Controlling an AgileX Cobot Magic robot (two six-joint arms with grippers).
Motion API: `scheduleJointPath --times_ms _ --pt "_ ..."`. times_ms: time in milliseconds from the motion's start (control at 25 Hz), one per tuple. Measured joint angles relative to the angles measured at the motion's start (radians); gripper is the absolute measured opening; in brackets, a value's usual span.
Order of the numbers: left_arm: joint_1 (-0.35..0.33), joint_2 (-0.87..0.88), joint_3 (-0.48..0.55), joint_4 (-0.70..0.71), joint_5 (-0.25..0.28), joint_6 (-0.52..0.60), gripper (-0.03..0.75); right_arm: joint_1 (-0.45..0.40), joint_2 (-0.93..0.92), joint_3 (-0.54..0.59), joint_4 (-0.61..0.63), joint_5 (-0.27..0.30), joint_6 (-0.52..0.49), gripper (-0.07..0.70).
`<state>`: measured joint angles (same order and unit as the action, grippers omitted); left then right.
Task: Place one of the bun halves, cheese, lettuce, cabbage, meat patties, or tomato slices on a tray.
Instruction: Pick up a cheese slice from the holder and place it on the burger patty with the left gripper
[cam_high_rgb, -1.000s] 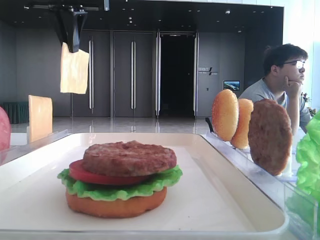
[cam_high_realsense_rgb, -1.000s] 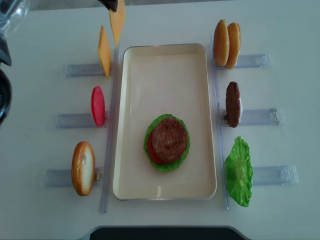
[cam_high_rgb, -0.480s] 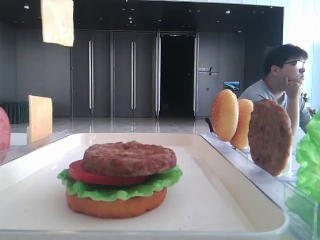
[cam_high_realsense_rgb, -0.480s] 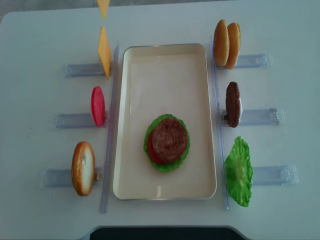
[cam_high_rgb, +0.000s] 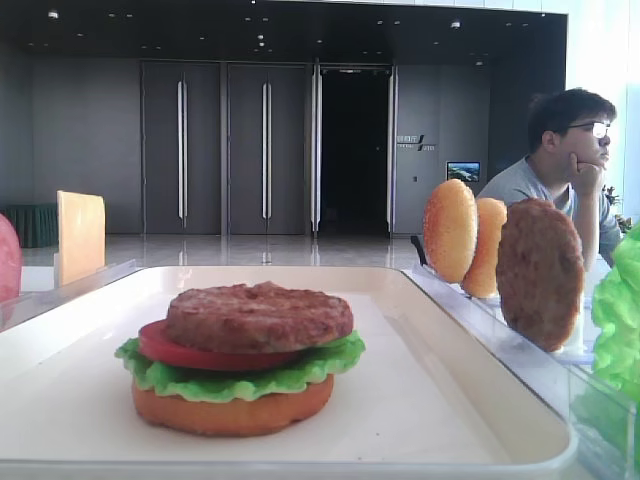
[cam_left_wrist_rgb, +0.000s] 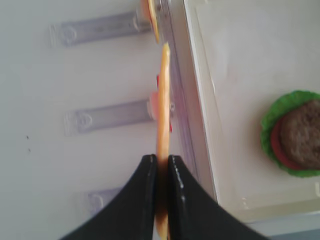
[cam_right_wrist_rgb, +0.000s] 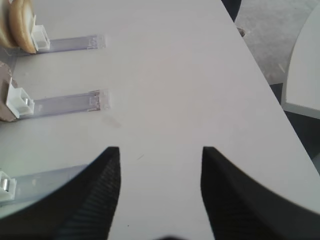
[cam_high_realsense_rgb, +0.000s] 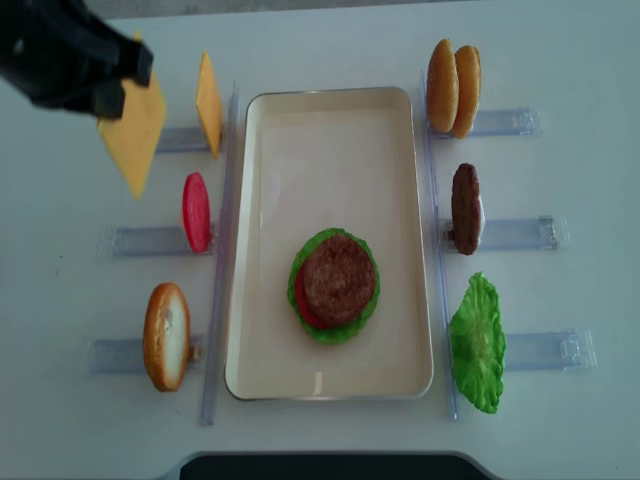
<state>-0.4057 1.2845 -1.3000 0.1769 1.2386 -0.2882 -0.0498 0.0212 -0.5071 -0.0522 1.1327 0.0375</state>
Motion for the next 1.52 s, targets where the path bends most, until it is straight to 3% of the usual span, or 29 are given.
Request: scheduleJointPath --times_ms 240,480,560,640,760,1080,1320,1520 --pt "0.000 -0.257 0.290 -0.048 -0.087 -0.061 0.030 0.000 0.000 0.000 0.000 0.000 0.000 0.352" --pt "0.000 -0.336 0.387 -0.065 -0.139 -0.086 0.030 0.000 0.000 0.000 0.000 0.000 0.000 0.352" --pt "0.000 -0.336 0.412 -0.110 -0.192 -0.074 0.030 0.000 0.000 0.000 0.000 0.000 0.000 0.352" --pt "0.000 -0.335 0.437 -0.212 -0.284 -0.023 0.030 0.000 0.000 0.000 0.000 0.000 0.000 0.352" --pt "0.000 -0.307 0.474 -0.420 -0.403 0.107 0.030 0.000 0.000 0.000 0.000 0.000 0.000 0.352" --pt "0.000 -0.099 0.565 -1.050 -0.571 0.670 0.030 0.000 0.000 0.000 0.000 0.000 0.000 0.352" --pt "0.000 -0.016 0.662 -1.533 -0.588 1.119 0.030 0.011 0.000 0.000 0.000 0.000 0.000 0.352" --pt "0.000 -0.010 0.770 -1.757 -0.593 1.348 0.030 0.026 0.000 0.000 0.000 0.000 0.000 0.352"
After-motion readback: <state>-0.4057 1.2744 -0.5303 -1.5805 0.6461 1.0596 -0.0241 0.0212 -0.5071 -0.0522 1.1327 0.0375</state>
